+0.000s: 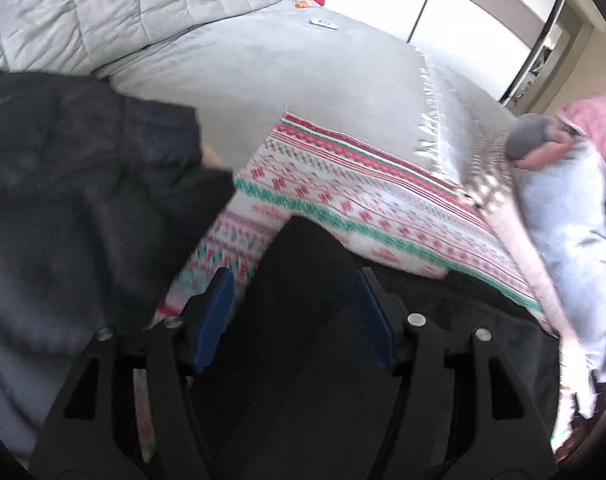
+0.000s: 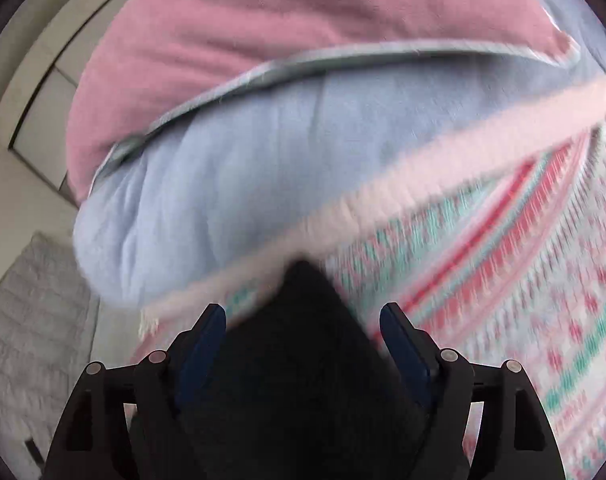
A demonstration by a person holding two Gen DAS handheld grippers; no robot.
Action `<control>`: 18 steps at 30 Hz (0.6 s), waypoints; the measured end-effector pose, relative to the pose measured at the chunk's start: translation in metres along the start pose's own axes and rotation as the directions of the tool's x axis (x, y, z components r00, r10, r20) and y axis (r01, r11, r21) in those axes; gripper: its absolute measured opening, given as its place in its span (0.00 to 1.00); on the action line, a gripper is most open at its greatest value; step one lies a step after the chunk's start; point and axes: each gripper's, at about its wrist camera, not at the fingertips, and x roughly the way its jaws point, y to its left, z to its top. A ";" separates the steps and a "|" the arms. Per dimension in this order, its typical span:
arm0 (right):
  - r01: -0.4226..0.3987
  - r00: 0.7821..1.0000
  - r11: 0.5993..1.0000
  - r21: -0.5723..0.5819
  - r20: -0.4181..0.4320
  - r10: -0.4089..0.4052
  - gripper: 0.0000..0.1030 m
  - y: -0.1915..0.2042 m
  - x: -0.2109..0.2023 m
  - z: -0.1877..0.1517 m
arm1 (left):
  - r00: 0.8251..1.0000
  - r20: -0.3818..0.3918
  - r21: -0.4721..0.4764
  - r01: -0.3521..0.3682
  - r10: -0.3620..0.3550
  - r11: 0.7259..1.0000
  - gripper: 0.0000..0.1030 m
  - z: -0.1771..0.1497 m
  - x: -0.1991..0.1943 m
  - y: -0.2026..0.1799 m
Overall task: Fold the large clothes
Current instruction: 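Open both tools and smooth the folded coat flat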
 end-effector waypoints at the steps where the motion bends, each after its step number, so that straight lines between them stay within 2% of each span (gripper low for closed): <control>1: -0.015 0.999 1.000 0.003 -0.042 0.015 0.78 -0.003 -0.008 -0.014 | 0.999 -0.009 0.008 0.037 -0.037 0.999 0.62 -0.016 -0.013 -0.001; 4: -0.035 0.990 0.999 0.015 -0.135 0.037 0.78 -0.009 -0.028 -0.057 | 0.989 -0.058 0.046 0.139 -0.137 0.989 0.62 -0.075 -0.042 -0.009; 7: 0.002 0.980 1.000 -0.020 -0.200 -0.006 0.78 0.002 -0.041 -0.092 | 0.986 -0.085 0.118 0.155 -0.146 0.981 0.62 -0.137 -0.061 -0.022; 10: -0.043 0.976 0.981 -0.187 -0.216 0.002 0.78 0.035 -0.061 -0.141 | 0.980 -0.114 0.134 0.175 -0.160 0.975 0.62 -0.181 -0.068 -0.034; 12: -0.024 0.981 0.954 -0.299 -0.193 -0.036 0.78 0.049 -0.065 -0.162 | 0.975 -0.129 0.177 0.201 -0.180 0.963 0.62 -0.206 -0.065 -0.045; 13: -0.012 0.981 0.935 -0.353 -0.185 -0.058 0.78 0.054 -0.063 -0.171 | 0.977 -0.133 0.218 0.192 -0.166 0.957 0.62 -0.213 -0.062 -0.051; 15: 0.018 0.981 0.915 -0.403 -0.168 -0.093 0.78 0.051 -0.054 -0.178 | 0.991 -0.102 0.289 0.115 -0.088 0.950 0.62 -0.221 -0.050 -0.055; 18: 0.057 0.971 0.883 -0.466 -0.181 -0.158 0.77 0.047 -0.025 -0.186 | 0.997 -0.064 0.294 0.052 -0.035 0.954 0.62 -0.212 -0.036 -0.049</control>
